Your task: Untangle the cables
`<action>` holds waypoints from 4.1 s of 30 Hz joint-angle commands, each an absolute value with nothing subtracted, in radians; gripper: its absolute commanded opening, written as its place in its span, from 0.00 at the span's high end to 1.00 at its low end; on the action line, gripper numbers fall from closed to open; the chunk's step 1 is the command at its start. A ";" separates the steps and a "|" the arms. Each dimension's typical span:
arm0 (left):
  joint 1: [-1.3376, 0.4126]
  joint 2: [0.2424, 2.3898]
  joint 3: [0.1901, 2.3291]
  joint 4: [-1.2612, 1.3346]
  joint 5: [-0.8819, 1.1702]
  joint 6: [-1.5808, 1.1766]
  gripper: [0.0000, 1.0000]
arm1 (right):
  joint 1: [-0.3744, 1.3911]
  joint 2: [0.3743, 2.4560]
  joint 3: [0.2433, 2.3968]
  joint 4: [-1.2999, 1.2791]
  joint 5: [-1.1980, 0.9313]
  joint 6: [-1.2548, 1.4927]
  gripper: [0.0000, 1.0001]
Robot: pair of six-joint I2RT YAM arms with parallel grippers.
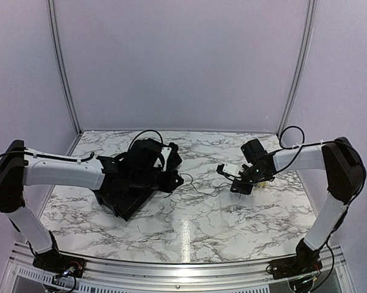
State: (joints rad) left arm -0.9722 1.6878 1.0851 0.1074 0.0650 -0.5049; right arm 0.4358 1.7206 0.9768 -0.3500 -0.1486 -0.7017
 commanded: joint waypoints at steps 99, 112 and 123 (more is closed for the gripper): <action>-0.668 1.380 1.041 -0.695 -0.433 -0.493 1.00 | 0.371 1.447 1.000 -0.679 -0.278 -0.686 0.52; -0.663 1.628 1.121 -0.652 -0.348 -0.577 1.00 | 0.370 1.423 0.980 -0.689 -0.273 -0.692 0.53; -0.654 1.640 1.119 -0.654 -0.384 -0.624 0.77 | 0.366 1.423 0.972 -0.682 -0.275 -0.693 0.53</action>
State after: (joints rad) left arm -0.6632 1.6505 1.0988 -0.6548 -0.3679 -0.6067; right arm 0.3706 1.4368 0.9695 -0.6823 -0.2642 -0.6853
